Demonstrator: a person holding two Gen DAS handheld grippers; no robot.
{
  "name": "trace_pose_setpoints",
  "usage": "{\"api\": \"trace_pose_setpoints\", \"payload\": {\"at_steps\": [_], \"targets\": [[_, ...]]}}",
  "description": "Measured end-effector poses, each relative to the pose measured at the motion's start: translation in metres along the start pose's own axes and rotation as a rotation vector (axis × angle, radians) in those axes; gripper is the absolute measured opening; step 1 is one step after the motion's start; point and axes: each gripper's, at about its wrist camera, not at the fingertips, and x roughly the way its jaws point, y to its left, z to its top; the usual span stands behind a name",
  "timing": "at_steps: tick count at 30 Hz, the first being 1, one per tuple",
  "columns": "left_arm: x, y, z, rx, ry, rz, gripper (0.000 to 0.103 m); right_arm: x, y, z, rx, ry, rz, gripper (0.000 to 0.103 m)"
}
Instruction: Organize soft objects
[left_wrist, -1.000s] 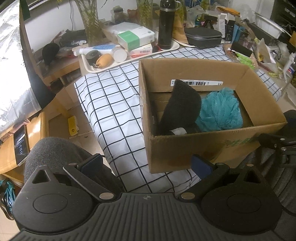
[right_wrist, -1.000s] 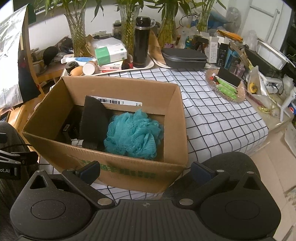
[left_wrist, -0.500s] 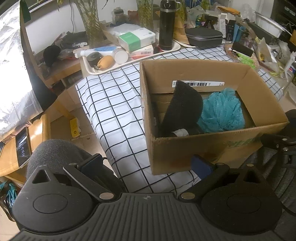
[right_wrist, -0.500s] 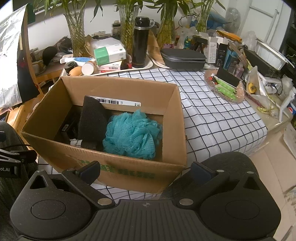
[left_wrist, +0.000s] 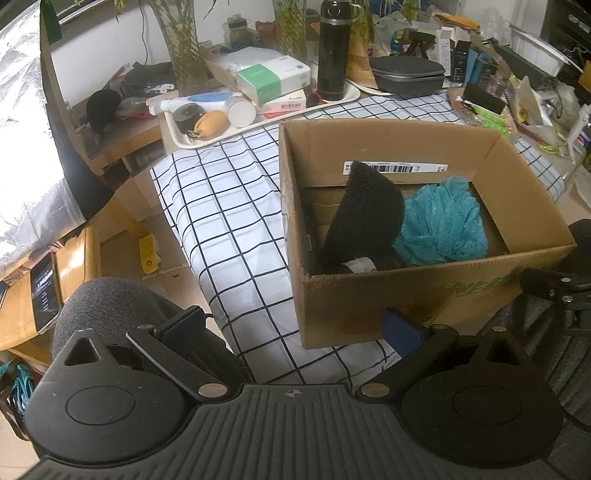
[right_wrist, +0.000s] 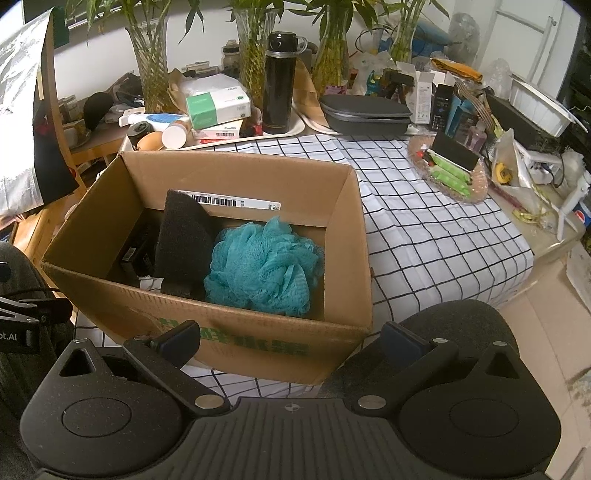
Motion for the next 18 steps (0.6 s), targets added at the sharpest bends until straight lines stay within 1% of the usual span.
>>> {"api": "trace_pose_setpoints", "payload": {"at_steps": [18], "targets": [[0.0006,-0.0004,0.0002,-0.007,0.012,0.004,0.103,0.0006,0.0000,-0.0001,0.001,0.001,-0.001,0.103]]}}
